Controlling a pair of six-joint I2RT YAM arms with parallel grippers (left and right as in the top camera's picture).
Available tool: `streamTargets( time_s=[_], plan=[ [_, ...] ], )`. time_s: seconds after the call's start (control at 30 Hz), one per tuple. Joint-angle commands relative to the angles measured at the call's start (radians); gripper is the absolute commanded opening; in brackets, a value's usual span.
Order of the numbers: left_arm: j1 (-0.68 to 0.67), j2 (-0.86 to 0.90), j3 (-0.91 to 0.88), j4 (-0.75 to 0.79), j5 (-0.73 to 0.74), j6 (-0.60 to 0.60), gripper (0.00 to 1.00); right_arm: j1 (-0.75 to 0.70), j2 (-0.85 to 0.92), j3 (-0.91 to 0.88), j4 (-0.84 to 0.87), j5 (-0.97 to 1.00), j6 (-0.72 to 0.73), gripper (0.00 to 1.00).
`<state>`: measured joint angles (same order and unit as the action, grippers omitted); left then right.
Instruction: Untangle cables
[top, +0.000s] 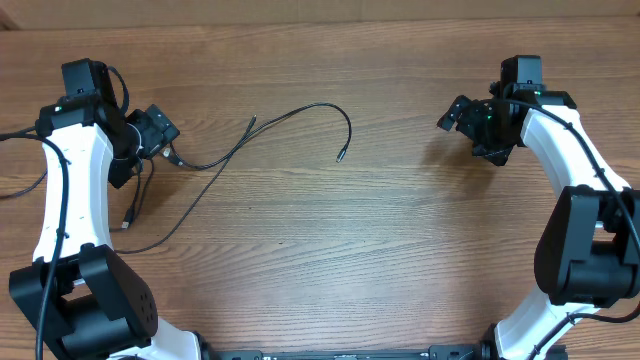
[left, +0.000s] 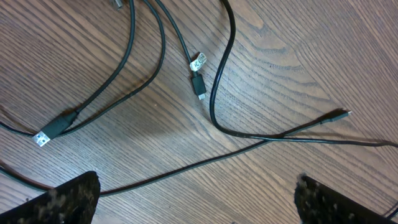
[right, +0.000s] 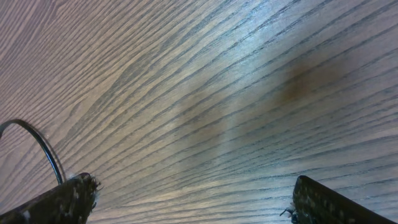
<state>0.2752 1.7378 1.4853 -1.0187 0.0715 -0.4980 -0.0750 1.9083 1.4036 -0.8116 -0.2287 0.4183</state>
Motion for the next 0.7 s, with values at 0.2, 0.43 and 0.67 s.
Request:
streamTargets(
  time_s=[0.2,0.43,0.67],
  plan=[
    [-0.002,0.008,0.002,-0.002,0.006,0.004,0.99,0.001,-0.025,0.016,0.002,0.003,0.001,1.0],
    [-0.002,0.008,0.002,-0.002,0.006,0.003,0.99,0.001,-0.025,0.016,0.002,0.003,0.001,1.0],
    [0.0,0.015,0.002,-0.002,0.006,0.003,1.0,0.001,-0.025,0.016,0.002,0.003,0.0,1.0]
  ],
)
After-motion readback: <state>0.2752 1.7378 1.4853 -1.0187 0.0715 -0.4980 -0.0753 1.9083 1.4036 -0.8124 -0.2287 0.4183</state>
